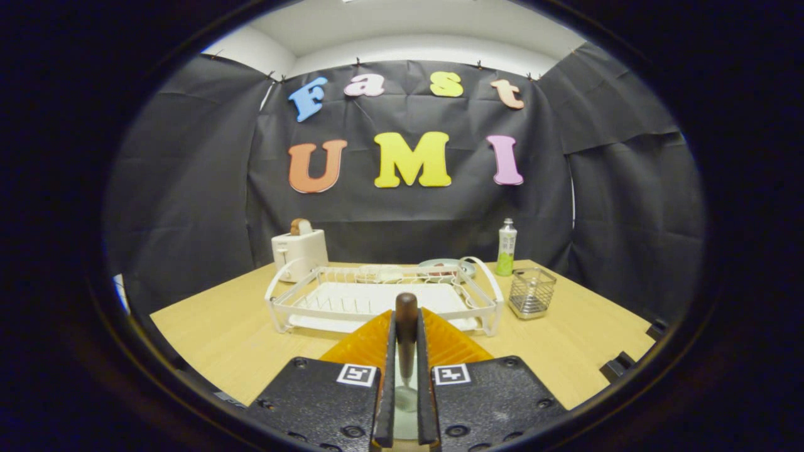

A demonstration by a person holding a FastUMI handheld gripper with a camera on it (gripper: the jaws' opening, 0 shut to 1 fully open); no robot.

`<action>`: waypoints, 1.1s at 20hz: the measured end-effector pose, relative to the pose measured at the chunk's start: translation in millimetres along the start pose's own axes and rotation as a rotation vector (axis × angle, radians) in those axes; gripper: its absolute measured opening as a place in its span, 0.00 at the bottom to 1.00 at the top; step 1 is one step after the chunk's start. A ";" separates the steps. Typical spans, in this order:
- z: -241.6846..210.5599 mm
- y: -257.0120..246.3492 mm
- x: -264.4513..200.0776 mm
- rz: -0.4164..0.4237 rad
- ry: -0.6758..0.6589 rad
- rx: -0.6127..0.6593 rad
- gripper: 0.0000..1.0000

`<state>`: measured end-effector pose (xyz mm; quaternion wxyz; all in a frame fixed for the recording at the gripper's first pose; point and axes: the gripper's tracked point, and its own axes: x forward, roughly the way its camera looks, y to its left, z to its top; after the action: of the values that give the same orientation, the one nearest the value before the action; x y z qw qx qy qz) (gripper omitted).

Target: Take the plate from the dish rack, then take the spoon from the basket and place it into the plate.

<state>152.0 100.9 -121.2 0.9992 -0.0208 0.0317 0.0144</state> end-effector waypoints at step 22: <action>76.3 -79.7 -103.0 -0.084 -0.097 0.015 1.00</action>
<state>56.4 21.7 -35.3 0.9994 -0.0140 -0.0178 -0.0268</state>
